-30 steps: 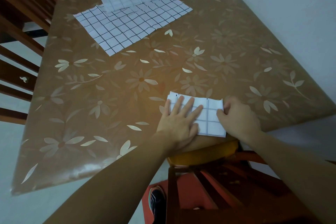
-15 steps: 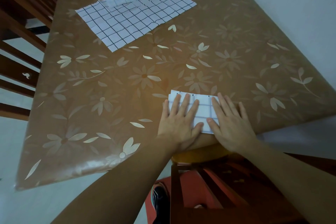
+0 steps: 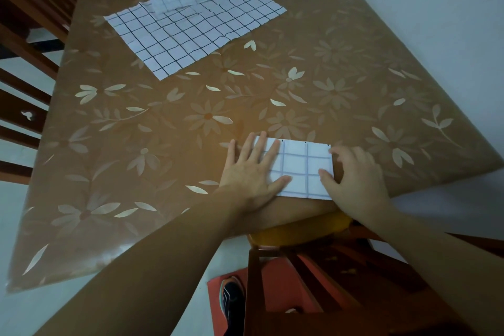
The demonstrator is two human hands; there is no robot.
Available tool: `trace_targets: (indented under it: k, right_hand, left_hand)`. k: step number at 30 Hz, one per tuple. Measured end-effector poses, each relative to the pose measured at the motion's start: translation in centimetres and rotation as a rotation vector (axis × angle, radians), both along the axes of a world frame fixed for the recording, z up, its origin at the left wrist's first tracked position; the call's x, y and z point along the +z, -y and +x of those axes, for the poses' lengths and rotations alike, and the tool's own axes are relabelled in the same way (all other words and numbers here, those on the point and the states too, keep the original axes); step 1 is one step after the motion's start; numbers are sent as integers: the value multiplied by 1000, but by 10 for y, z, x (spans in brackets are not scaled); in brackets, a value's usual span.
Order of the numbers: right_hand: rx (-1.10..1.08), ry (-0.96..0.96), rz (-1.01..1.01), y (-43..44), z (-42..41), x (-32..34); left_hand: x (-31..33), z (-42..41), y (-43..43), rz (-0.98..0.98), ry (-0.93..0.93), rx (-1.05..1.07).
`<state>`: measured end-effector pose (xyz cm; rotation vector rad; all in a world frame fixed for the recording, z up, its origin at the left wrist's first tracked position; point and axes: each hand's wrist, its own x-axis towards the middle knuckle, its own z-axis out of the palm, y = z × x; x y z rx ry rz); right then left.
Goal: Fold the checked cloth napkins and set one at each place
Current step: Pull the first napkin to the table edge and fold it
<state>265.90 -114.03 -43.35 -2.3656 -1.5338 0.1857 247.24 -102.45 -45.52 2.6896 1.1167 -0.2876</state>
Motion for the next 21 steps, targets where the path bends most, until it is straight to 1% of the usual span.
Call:
trace_targets:
  k: [3, 4, 8, 11, 13, 14, 18, 21]
  right_hand:
    - [353, 158, 29, 13, 5, -4]
    - [432, 191, 22, 16, 7, -4]
    - [630, 257, 80, 19, 14, -5]
    - [760, 358, 119, 17, 16, -4]
    - [773, 401, 138, 15, 16, -1]
    - [751, 387, 146, 13, 16, 2]
    - [649, 260, 168, -2, 12, 27]
    - [585, 142, 238, -16, 10, 62]
  left_hand:
    - [-1, 0, 1, 3, -4, -2]
    - [-2, 0, 1, 8, -2, -2]
    - [-3, -2, 3, 15, 10, 11]
    - [-3, -1, 3, 16, 7, 11]
    - [-1, -2, 4, 12, 20, 17]
    - [0, -3, 5, 16, 50, 9]
    - [22, 1, 14, 29, 309, -137]
    - [53, 15, 14, -25, 406, -177]
